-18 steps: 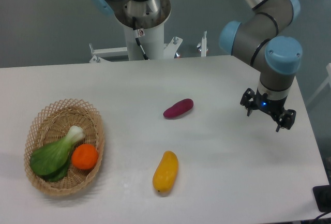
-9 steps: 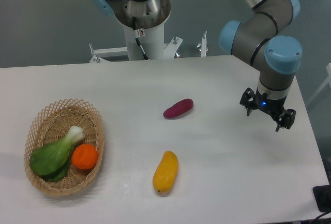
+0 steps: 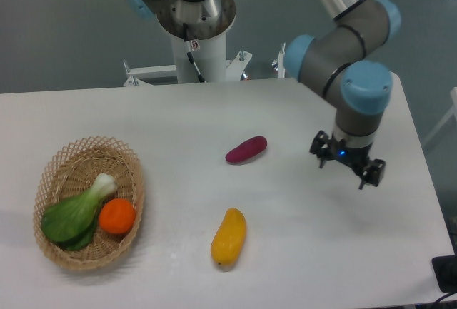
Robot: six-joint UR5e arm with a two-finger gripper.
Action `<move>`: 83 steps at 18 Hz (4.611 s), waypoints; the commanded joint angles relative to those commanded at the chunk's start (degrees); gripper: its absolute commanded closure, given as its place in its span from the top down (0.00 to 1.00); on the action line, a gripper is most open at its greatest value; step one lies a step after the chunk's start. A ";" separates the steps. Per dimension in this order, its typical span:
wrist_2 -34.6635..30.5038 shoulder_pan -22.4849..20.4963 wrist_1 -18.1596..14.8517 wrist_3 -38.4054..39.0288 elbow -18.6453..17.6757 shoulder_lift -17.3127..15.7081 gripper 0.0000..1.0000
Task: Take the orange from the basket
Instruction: 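Move the open gripper over the wicker basket and lower toward the orange, then close the gripper around the orange inside the basket, then lift the held orange out of the basket and carry it away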
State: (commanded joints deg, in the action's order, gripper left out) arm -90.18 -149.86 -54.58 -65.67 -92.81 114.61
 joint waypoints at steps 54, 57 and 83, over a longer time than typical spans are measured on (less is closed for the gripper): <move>0.00 39.03 2.29 -9.22 0.09 5.53 1.00; 0.00 39.03 2.29 -9.13 0.09 5.71 1.00; -0.26 33.24 1.93 4.30 1.41 -2.37 0.59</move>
State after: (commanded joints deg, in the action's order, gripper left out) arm -90.44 -116.62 -52.65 -61.36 -91.40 112.25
